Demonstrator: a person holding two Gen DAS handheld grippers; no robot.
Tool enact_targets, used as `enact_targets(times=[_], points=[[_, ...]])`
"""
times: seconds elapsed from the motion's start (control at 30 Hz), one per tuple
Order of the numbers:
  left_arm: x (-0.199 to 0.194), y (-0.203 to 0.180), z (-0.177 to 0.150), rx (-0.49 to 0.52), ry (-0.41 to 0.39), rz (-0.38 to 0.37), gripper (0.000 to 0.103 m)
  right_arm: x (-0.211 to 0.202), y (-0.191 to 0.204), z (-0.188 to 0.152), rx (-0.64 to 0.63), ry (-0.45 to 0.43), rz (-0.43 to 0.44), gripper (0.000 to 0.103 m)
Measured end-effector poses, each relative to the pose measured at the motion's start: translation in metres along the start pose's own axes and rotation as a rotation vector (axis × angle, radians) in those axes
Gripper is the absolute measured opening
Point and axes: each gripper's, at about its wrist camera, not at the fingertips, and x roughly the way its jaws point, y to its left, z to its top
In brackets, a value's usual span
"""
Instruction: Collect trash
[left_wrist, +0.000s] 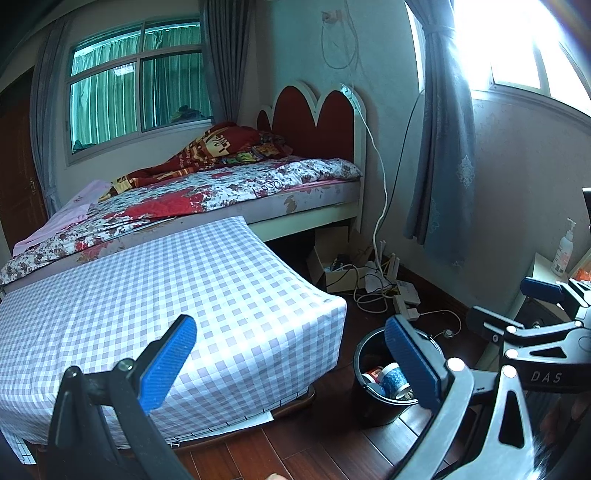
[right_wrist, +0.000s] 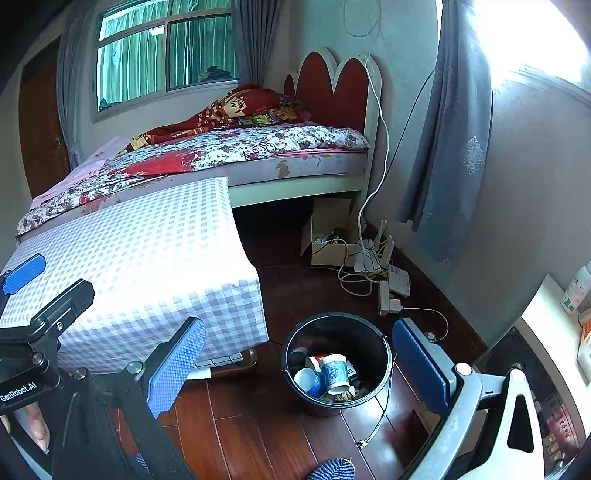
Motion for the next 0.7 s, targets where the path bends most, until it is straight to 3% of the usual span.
enact_targets(times=[0.7], points=[[0.0007,-0.0027,-0.0001,0.003,0.005,-0.01,0.102,-0.0001,0.0,0.0002,0.004,-0.001,0.001,0.102]])
